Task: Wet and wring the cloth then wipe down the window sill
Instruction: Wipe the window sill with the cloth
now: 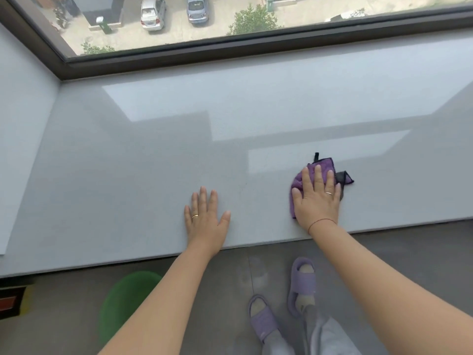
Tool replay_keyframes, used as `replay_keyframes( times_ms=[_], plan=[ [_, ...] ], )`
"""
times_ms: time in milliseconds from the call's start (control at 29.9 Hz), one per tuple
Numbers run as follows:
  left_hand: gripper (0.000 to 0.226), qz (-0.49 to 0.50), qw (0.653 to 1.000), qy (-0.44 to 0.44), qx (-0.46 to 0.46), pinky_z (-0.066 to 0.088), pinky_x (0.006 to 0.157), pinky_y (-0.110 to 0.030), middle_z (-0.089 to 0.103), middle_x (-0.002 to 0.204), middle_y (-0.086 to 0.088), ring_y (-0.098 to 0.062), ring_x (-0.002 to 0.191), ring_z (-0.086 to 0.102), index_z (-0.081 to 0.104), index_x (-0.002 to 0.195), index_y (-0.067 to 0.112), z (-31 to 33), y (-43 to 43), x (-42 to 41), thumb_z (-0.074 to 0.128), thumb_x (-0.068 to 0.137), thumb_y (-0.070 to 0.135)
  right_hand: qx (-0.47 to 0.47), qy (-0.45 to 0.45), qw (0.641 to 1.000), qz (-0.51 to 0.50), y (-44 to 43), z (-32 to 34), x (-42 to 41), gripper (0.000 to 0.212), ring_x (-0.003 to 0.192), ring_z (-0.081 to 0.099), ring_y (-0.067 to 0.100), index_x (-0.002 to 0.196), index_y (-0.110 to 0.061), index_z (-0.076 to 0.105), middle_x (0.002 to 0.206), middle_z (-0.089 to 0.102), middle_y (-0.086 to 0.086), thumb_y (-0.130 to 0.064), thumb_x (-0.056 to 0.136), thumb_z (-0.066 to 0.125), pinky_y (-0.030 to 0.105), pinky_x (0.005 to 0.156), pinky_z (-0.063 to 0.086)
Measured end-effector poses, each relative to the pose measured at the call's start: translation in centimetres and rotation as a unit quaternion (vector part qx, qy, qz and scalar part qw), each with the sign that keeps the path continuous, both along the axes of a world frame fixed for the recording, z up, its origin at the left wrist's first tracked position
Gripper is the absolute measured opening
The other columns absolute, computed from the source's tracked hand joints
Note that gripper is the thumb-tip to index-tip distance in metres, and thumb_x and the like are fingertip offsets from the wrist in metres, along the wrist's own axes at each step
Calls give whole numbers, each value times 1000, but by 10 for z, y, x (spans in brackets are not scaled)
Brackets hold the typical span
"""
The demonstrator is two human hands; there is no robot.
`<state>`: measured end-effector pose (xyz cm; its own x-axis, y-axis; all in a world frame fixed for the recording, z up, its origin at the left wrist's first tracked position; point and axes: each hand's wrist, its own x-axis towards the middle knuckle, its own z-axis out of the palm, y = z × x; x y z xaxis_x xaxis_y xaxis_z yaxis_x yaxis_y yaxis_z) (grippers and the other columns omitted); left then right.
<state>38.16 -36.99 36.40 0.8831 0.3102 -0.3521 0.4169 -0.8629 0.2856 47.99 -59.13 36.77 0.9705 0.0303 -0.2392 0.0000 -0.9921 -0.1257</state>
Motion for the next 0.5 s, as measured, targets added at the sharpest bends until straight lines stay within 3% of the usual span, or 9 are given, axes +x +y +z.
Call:
replay_keyframes(
  times_ms=[134, 234, 335, 402, 502],
  plan=[
    [56, 23, 998, -16, -48, -12, 115, -37, -9, 160, 3, -15, 146, -13, 9, 151, 25, 5, 5, 4, 29, 101, 38, 38, -4, 992, 123, 72, 0, -58, 62, 145, -19, 27, 151, -29, 1, 160, -11, 0, -47, 97, 26, 45, 113, -18],
    [58, 21, 999, -29, -16, -11, 115, -39, -10, 160, 1, -17, 146, -14, 8, 151, 24, 6, 5, -7, 27, 100, 43, 65, 20, 961, 269, 107, 0, -100, 60, 139, -31, 22, 150, -32, -4, 159, -12, -2, -47, 98, 21, 40, 108, -29],
    [64, 9, 1000, -25, 17, -14, 114, -41, -15, 159, 2, -18, 145, -19, 1, 151, 27, 4, 1, -20, 23, 97, 53, 63, 10, 934, 353, 90, -1, -96, 58, 142, -26, 19, 149, -36, -5, 159, -11, -6, -48, 98, 20, 38, 110, -27],
    [68, -16, 999, -1, 30, -16, 114, -41, -21, 158, 2, -18, 144, -23, -7, 150, 27, 1, -1, -27, 18, 95, 58, 33, -18, 940, 338, 58, -4, -82, 57, 145, -19, 19, 150, -35, -3, 159, -11, -7, -48, 99, 19, 37, 114, -20],
    [70, -35, 999, 21, 33, -18, 114, -40, -28, 155, 3, -16, 142, -28, -14, 149, 27, -3, 0, -32, 15, 94, 60, -4, -33, 974, 222, -3, -4, -61, 56, 146, -15, 17, 149, -35, -3, 159, -10, -7, -47, 99, 19, 36, 116, -15]
  ],
)
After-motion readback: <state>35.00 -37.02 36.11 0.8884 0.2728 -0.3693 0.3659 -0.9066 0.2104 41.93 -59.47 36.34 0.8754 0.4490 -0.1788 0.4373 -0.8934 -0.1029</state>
